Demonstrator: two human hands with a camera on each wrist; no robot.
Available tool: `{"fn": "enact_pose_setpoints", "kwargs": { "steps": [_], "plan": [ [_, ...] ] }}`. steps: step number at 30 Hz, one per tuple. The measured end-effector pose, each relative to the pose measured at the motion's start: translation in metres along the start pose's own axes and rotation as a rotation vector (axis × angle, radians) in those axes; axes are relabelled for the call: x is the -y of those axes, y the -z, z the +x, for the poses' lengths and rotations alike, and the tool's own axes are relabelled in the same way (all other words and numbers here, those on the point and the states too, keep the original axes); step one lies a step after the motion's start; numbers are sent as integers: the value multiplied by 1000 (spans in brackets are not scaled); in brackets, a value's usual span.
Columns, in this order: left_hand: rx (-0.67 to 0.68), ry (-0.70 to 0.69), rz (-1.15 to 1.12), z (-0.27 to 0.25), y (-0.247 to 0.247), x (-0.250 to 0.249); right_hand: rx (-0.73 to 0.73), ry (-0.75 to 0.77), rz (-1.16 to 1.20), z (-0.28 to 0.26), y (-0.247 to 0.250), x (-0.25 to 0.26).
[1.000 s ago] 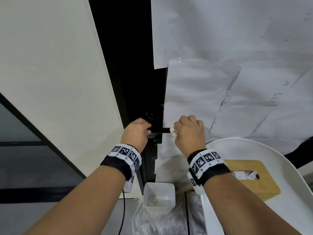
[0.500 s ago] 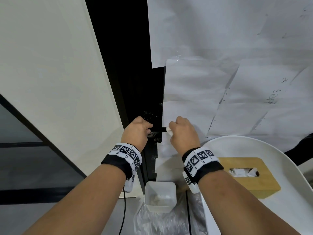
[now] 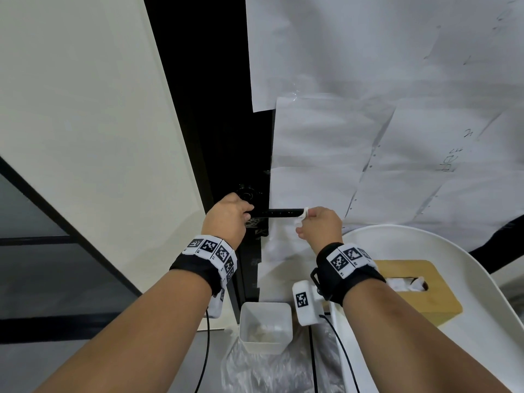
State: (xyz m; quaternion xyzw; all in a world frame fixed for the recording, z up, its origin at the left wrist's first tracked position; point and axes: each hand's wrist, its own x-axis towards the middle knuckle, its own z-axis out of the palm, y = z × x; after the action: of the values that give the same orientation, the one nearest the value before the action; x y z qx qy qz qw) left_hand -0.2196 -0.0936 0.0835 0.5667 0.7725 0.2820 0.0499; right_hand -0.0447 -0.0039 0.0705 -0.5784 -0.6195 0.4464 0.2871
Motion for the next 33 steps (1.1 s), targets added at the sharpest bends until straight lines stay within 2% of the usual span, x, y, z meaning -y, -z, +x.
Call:
{"fn": "enact_pose_setpoints", "kwargs": {
  "steps": [7,9,12,14,16,21,23,25,27,33],
  "plan": [
    [0,7,-9,0,-2,0,95,-244,548,-15,-8,15],
    [-5,-5,4,0,-2,1,189,-302,642,-19,-11,20],
    [-29,-24,14,-1,-2,2,357,-337,657,-31,-23,25],
    [-29,-28,13,-1,-1,2,386,-285,568,-35,-27,29],
    [-21,-31,17,-1,0,2,334,-162,383,-38,-26,33],
    [1,-19,18,-1,-1,1,-22,467,-341,-35,-6,43],
    [-2,-13,19,-1,-2,1,-124,618,-579,-35,-1,46],
    [-10,-12,21,-2,-3,1,-117,680,-776,-34,-2,43],
    [-14,-9,22,-2,-3,1,-48,701,-890,-35,-9,36],
    [-53,-27,36,-5,-4,-1,-29,818,-951,-35,-33,37]
  ]
}}
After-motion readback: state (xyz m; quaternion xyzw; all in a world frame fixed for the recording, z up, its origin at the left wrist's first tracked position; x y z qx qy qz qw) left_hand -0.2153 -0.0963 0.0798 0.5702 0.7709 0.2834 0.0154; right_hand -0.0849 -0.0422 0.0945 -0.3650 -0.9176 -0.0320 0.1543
